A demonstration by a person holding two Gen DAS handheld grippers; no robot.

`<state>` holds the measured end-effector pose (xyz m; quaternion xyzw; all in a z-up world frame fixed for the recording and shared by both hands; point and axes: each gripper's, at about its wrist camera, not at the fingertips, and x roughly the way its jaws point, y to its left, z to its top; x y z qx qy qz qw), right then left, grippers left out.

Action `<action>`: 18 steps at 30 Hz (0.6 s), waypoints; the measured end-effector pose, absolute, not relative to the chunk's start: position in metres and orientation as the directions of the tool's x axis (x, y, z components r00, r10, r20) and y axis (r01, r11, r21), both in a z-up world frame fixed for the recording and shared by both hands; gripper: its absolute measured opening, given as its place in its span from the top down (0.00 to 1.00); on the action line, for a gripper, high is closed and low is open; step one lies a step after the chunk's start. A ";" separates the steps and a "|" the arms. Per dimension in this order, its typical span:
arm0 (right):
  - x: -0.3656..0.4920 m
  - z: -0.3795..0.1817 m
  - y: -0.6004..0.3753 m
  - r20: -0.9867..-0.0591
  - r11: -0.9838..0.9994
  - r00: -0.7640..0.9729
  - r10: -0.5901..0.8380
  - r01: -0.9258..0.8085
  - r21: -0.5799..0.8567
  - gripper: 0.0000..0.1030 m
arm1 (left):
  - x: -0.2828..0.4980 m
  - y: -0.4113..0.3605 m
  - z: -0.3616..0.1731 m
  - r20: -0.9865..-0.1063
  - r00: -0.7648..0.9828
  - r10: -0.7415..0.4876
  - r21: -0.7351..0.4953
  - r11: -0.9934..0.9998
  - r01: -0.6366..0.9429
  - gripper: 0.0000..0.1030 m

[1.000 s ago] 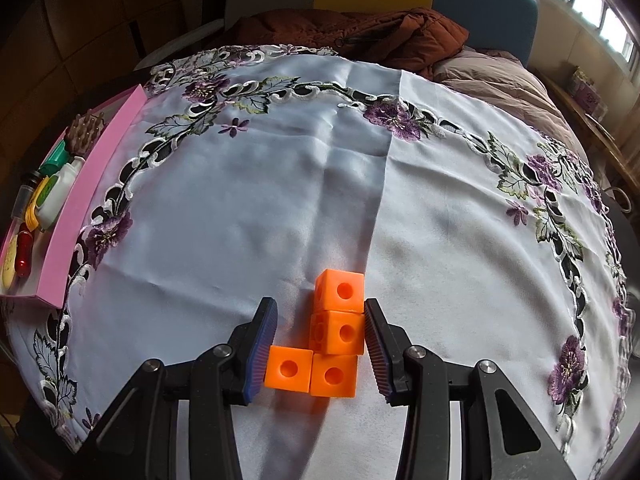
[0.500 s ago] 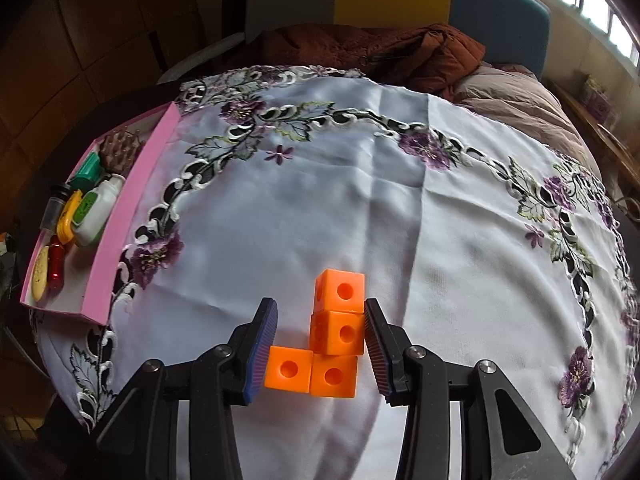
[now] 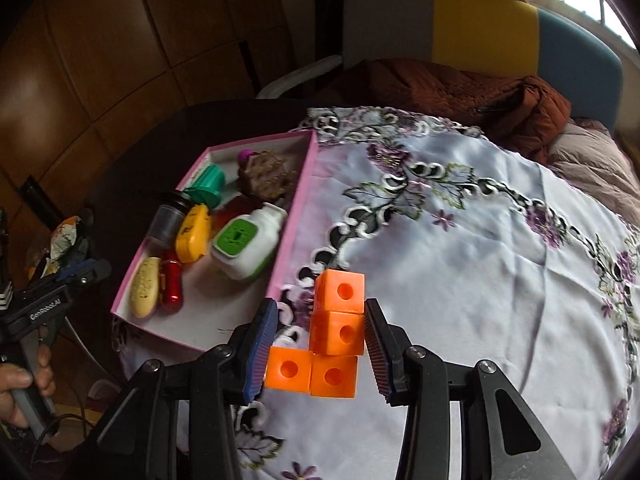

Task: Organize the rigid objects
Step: 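Carry the orange cubes with the right tool over the tray, then lower the orange cubes into the tray and open the right tool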

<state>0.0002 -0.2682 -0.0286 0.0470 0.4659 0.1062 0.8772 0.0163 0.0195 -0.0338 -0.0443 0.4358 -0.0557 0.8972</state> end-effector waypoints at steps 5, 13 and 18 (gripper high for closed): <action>0.012 -0.029 -0.218 -0.797 0.942 0.508 0.327 -0.247 0.229 0.57 | 0.015 0.021 -0.032 -0.771 0.621 -0.141 -0.130 0.989 0.064 0.60; 0.037 -0.070 -0.156 -0.866 0.927 0.387 0.317 -0.321 0.196 0.55 | 0.017 0.026 -0.036 -0.777 0.614 -0.141 -0.135 0.989 0.056 0.60; 0.039 -0.083 -0.152 -0.875 0.929 0.370 0.313 -0.310 0.201 0.52 | 0.021 0.028 -0.041 -0.783 0.606 -0.138 -0.138 0.989 0.048 0.60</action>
